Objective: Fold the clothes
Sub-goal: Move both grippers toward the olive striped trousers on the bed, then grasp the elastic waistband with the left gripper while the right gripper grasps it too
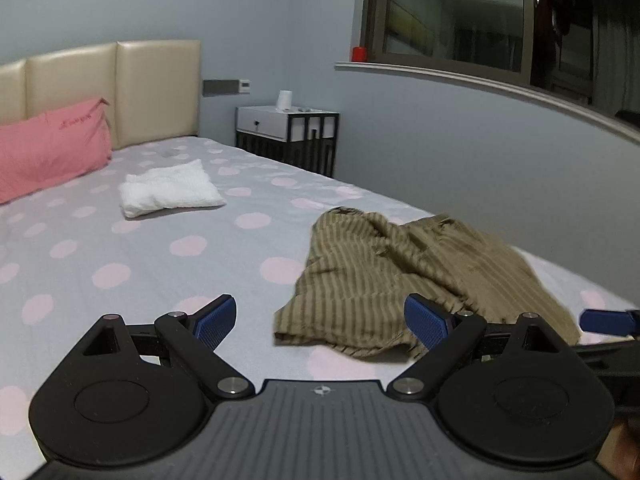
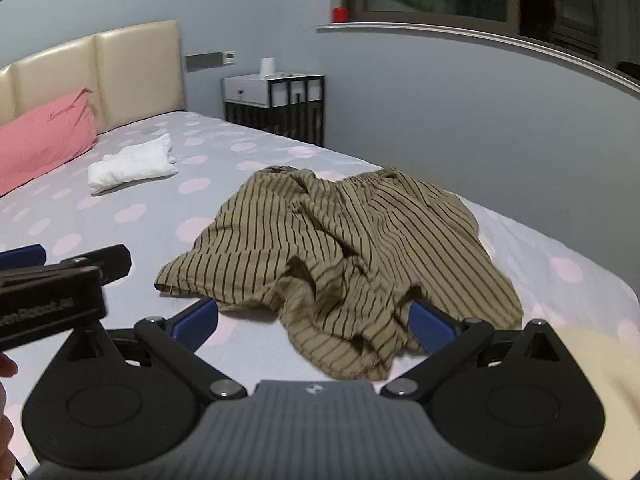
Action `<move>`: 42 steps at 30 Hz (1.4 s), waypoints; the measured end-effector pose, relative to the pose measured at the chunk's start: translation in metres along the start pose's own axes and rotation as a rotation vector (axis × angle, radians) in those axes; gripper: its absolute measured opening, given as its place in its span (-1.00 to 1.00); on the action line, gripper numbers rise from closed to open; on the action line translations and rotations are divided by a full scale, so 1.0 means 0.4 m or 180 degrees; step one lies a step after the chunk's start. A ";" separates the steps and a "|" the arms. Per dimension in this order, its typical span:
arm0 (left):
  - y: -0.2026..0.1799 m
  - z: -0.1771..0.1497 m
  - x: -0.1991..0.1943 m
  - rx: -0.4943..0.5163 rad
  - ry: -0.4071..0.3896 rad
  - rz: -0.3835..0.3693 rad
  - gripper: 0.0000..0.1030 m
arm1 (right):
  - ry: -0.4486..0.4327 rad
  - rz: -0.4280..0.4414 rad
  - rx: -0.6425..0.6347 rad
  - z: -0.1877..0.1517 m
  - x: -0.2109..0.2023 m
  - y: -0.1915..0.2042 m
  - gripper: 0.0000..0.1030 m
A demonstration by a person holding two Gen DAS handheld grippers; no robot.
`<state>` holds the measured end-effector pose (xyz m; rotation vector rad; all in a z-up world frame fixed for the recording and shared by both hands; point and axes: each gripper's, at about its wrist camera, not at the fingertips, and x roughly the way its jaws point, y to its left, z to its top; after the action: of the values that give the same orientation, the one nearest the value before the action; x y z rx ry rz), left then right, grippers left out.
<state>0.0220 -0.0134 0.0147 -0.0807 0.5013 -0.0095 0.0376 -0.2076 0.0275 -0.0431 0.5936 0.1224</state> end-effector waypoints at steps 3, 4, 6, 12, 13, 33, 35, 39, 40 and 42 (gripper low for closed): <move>-0.009 0.039 0.035 0.0064 0.0049 -0.0040 0.79 | -0.0005 0.0100 -0.0150 0.052 0.018 -0.042 0.98; -0.016 0.055 0.050 0.0126 0.0058 -0.0059 0.79 | 0.0007 0.0173 -0.0177 0.071 0.027 -0.063 0.98; -0.025 0.090 0.089 0.0206 0.0064 -0.0152 0.79 | 0.0057 0.0367 -0.0263 0.114 0.056 -0.108 0.98; -0.041 0.199 0.256 0.0368 0.0133 -0.0401 0.79 | 0.0242 0.0830 -0.0600 0.254 0.201 -0.262 0.98; -0.045 0.217 0.292 0.0429 0.0176 -0.0423 0.79 | 0.0268 0.0912 -0.0659 0.282 0.233 -0.289 0.98; -0.127 0.360 0.979 0.1027 0.1209 -0.0851 0.73 | 0.1069 0.0908 -0.0258 0.592 0.951 -0.533 0.98; -0.127 0.364 1.022 0.1074 0.1308 -0.0781 0.73 | 0.1082 0.0869 -0.0402 0.592 0.987 -0.523 0.98; -0.135 0.364 1.092 0.1269 0.1471 -0.0769 0.73 | 0.1236 0.1006 -0.0832 0.588 1.057 -0.504 0.98; -0.140 0.357 1.103 0.1381 0.1529 -0.0779 0.73 | 0.1231 0.1046 -0.0953 0.583 1.066 -0.500 0.98; -0.152 0.338 1.123 0.1644 0.1656 -0.0795 0.73 | 0.1275 0.1076 -0.1084 0.568 1.085 -0.494 0.98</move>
<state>0.4816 -0.0766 -0.0777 0.3754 0.9905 -0.4114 0.5456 -0.3418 -0.0262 -0.3032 0.9726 0.5520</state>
